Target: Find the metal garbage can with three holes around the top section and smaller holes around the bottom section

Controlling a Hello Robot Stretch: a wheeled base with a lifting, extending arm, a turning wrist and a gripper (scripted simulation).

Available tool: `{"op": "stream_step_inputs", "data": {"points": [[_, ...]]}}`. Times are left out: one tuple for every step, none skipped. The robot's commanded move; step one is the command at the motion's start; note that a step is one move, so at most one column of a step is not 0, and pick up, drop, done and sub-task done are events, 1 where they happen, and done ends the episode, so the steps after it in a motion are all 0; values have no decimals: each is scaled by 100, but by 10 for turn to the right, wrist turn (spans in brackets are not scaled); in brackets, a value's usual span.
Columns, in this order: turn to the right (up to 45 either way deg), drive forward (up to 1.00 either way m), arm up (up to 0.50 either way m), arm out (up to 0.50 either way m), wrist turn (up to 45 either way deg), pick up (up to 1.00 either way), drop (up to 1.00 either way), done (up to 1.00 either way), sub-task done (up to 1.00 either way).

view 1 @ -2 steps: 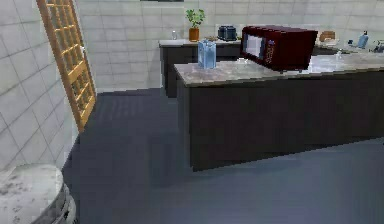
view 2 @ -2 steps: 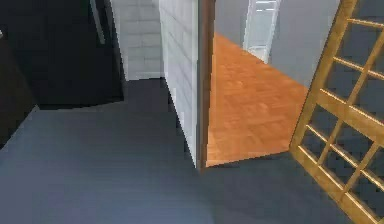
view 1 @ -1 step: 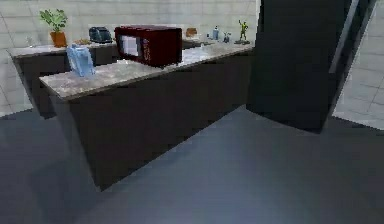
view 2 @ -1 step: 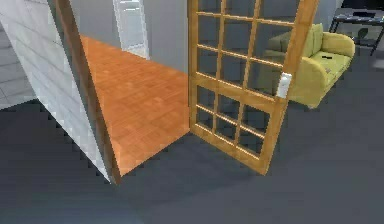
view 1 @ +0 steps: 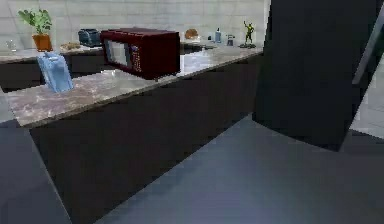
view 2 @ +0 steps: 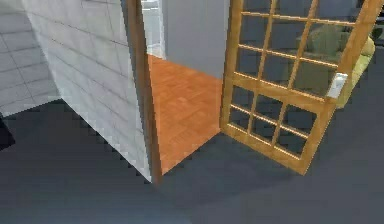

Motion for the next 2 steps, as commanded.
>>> {"op": "stream_step_inputs", "data": {"points": [[-450, 0, 0, 0, 0, 0, 0, 0, 0], [-450, 0, 0, 0, 0, 0, 0, 0, 0]]}}
